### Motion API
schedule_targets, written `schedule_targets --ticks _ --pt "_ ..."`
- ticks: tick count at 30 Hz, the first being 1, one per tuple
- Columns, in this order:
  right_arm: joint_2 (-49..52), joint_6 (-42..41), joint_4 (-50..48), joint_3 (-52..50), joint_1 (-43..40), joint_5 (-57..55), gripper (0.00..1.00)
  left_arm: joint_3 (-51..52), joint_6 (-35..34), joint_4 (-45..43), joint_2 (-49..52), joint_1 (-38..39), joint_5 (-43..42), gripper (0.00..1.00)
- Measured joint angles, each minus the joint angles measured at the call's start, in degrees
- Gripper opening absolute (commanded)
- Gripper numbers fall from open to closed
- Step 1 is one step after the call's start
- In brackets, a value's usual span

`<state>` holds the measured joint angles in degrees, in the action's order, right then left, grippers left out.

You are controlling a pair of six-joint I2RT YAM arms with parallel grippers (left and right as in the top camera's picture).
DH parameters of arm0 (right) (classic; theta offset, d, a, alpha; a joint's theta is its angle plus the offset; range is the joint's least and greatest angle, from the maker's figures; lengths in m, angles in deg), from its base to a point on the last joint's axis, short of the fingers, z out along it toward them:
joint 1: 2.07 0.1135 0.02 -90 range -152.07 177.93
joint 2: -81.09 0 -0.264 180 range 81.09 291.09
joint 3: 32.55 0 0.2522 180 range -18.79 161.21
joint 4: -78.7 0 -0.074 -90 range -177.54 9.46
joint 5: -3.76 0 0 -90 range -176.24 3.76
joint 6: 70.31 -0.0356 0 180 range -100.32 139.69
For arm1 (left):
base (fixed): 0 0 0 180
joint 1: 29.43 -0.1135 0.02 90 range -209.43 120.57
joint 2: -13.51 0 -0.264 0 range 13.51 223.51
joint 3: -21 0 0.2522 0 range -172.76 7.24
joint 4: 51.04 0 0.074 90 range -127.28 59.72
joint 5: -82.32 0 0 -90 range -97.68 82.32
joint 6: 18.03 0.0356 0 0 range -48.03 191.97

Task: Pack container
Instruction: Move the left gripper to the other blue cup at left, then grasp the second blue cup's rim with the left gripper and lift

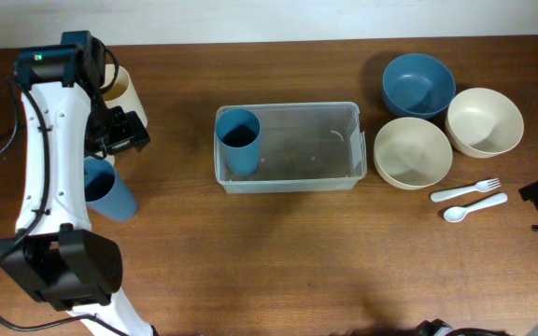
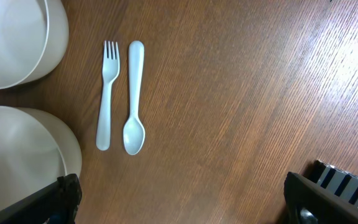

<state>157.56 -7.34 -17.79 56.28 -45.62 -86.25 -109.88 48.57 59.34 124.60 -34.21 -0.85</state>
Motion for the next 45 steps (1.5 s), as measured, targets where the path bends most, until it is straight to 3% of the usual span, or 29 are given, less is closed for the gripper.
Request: schedule_targets --ticks 35,38,45 --pt "0.0 0.0 0.0 0.0 0.0 0.0 0.98 14.2 0.2 -12.0 -0.3 0.1 -2.4 1.00" --pt "0.0 0.0 0.0 0.0 0.0 0.0 0.99 14.2 0.2 -12.0 -0.3 0.1 -2.4 0.94" --pt "0.0 0.0 0.0 0.0 0.0 0.0 0.99 14.6 0.4 -12.1 -0.3 0.1 -2.4 0.93"
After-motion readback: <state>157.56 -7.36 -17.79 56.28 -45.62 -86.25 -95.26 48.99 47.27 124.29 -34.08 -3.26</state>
